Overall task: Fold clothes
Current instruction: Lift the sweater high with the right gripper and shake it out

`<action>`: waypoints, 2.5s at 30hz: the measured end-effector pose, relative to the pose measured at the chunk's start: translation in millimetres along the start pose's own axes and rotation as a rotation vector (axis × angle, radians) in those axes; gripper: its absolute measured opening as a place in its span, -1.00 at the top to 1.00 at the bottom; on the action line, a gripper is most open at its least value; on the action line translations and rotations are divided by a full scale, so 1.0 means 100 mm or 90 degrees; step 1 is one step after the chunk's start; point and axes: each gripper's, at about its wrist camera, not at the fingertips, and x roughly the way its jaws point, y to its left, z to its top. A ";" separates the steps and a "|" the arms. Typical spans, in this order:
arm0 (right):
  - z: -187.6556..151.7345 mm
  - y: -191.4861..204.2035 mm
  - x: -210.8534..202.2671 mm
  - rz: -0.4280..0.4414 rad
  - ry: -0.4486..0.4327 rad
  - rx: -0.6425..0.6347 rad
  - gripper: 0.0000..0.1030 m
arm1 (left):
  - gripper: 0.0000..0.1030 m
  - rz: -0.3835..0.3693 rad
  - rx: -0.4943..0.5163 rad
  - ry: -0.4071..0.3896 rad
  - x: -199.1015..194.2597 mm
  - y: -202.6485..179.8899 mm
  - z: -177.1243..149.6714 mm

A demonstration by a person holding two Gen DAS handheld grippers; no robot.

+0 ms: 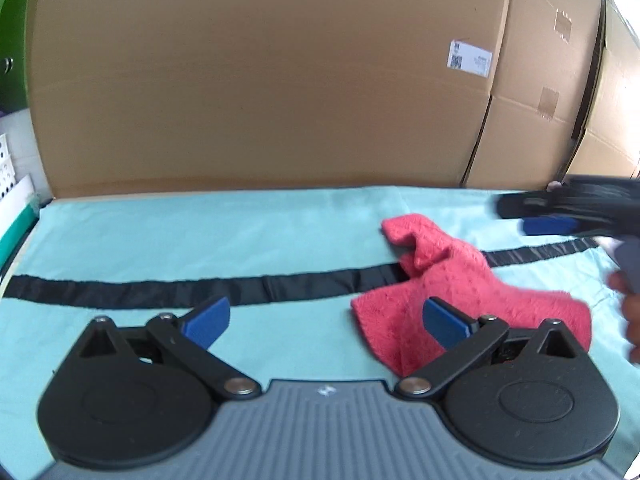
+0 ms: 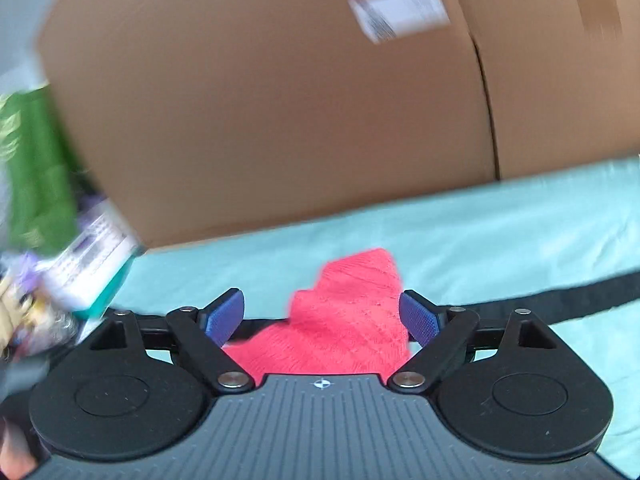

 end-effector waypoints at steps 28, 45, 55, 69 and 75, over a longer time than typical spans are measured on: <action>0.45 0.52 -2.05 0.249 -0.420 -0.224 0.75 | -0.99 0.096 -0.061 -0.060 -0.25 0.64 0.04; 0.97 0.04 -2.83 0.193 -0.493 -0.164 0.74 | -0.99 0.100 -0.018 -0.110 -0.52 0.33 0.20; 0.60 1.11 -0.74 0.327 -0.181 -0.253 0.59 | -0.99 0.223 -0.052 -0.133 -1.05 0.81 0.07; -0.48 -0.12 -0.80 0.004 -0.114 -0.125 -0.56 | -0.99 0.088 0.046 0.027 -0.01 0.27 0.03; -1.06 -1.00 -1.18 -0.209 -0.083 -0.050 -0.59 | -0.99 0.135 0.056 0.111 0.54 -0.05 -0.20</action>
